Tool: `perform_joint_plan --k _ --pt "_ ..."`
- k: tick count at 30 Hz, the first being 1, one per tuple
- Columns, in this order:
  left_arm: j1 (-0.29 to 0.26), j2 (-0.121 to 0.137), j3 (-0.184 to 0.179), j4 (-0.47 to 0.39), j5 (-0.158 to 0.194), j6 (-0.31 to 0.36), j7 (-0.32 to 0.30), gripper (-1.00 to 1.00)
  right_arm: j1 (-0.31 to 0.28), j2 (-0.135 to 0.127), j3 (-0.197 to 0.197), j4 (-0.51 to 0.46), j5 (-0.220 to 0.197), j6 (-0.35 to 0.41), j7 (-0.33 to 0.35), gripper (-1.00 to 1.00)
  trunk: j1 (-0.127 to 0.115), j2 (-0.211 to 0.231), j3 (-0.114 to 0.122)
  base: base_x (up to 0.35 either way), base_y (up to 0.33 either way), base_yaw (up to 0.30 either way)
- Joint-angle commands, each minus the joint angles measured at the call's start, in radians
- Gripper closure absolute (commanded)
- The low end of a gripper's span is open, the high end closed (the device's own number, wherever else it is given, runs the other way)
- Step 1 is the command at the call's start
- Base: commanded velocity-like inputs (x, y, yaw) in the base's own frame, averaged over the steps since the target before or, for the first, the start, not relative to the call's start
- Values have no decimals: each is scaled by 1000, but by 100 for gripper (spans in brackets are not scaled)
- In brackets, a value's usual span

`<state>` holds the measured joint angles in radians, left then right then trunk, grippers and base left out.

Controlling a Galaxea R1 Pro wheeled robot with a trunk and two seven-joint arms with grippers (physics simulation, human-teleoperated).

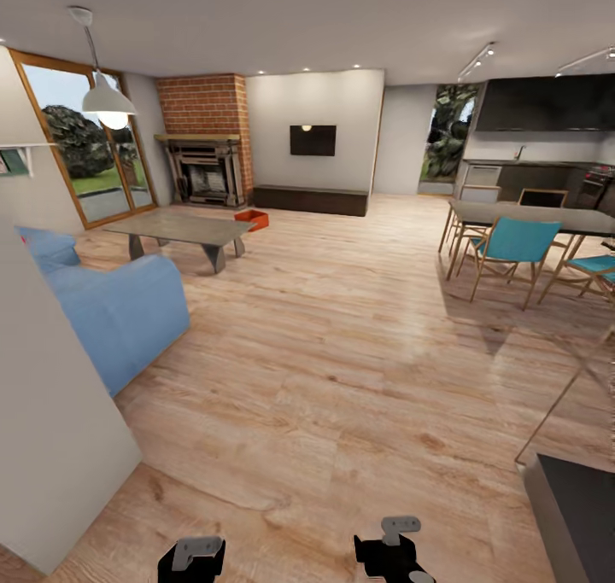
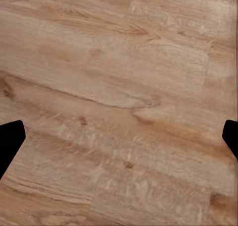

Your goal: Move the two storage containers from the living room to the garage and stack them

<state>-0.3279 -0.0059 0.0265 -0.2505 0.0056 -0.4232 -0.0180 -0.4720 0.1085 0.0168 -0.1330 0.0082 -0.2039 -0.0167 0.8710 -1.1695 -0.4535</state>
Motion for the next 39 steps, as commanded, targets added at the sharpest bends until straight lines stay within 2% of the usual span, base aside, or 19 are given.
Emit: perform_joint_plan --k 1,8,39 --pt "0 0 3 0 1 -3 -2 -100 -1 0 2 2 1 -3 -2 -100 1 -1 -1 346 0 -262" --pt "0 0 3 0 1 -3 -2 -100 -1 0 2 1 0 -3 -2 -100 1 -1 -1 346 0 -128" --pt "0 0 3 0 1 -2 -2 -100 -1 0 2 2 0 -3 -2 -100 1 -1 -1 346 0 -2"
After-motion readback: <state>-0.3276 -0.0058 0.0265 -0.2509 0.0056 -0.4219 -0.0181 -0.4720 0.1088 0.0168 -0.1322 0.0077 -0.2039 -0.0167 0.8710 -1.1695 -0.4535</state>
